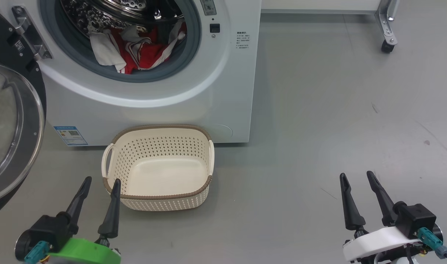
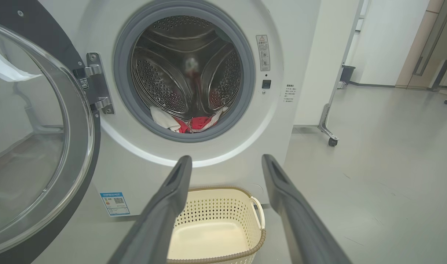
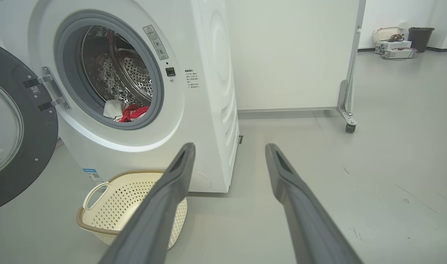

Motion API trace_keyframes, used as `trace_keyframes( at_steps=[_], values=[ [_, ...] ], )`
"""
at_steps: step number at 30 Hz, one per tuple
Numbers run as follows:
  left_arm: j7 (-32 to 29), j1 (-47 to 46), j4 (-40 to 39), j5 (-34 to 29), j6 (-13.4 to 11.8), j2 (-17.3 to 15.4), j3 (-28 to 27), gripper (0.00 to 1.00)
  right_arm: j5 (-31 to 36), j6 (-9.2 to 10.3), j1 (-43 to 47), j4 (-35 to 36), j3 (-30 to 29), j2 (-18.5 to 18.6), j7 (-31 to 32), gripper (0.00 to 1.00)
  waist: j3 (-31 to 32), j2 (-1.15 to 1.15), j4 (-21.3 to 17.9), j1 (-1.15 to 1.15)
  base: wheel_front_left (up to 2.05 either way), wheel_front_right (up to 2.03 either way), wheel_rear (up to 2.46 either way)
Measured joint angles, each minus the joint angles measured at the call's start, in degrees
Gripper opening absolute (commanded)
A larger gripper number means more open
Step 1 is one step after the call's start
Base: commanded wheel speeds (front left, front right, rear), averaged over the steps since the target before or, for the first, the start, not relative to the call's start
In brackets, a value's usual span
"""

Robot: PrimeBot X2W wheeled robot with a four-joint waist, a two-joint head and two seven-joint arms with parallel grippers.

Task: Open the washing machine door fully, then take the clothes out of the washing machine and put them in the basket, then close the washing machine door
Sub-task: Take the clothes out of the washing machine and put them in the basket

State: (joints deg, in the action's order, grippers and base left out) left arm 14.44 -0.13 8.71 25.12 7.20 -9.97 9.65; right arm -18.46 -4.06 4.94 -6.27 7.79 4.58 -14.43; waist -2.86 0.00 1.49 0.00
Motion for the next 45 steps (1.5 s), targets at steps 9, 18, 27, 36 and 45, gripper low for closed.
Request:
trace_keyframes(
  at_steps=[9,18,27,36,45],
  values=[
    [0.0,0.5,-0.5,0.0,0.0,0.0,0.0,1.0,0.4,-0.02,0.2,0.0,-0.1,-0.1,0.0,1.0,-0.1,0.0,0.1,0.0,0.0,0.0,0.0],
    [0.0,0.7,-1.1,0.1,0.0,0.0,0.0,1.0,0.5,-0.42,0.3,0.2,-0.3,-0.3,0.0,1.0,-0.3,0.0,0.3,0.0,0.0,0.0,0.0],
    [0.0,0.7,-1.5,0.1,0.0,0.0,0.0,1.0,0.9,-0.58,0.3,0.3,-0.5,-0.4,0.0,1.0,-0.6,0.0,0.4,0.0,0.0,0.0,0.0],
    [0.0,0.7,-1.5,0.6,0.0,0.0,0.0,1.0,1.0,-0.92,0.3,0.3,-0.5,-0.5,0.0,1.0,-0.3,0.0,0.4,0.0,0.0,0.0,0.0],
    [0.0,0.8,-1.5,1.1,0.0,0.0,0.1,1.0,1.1,-1.18,0.3,0.1,-0.5,-0.6,0.0,1.0,-0.1,0.0,0.3,0.0,0.0,0.0,0.0]
  ],
)
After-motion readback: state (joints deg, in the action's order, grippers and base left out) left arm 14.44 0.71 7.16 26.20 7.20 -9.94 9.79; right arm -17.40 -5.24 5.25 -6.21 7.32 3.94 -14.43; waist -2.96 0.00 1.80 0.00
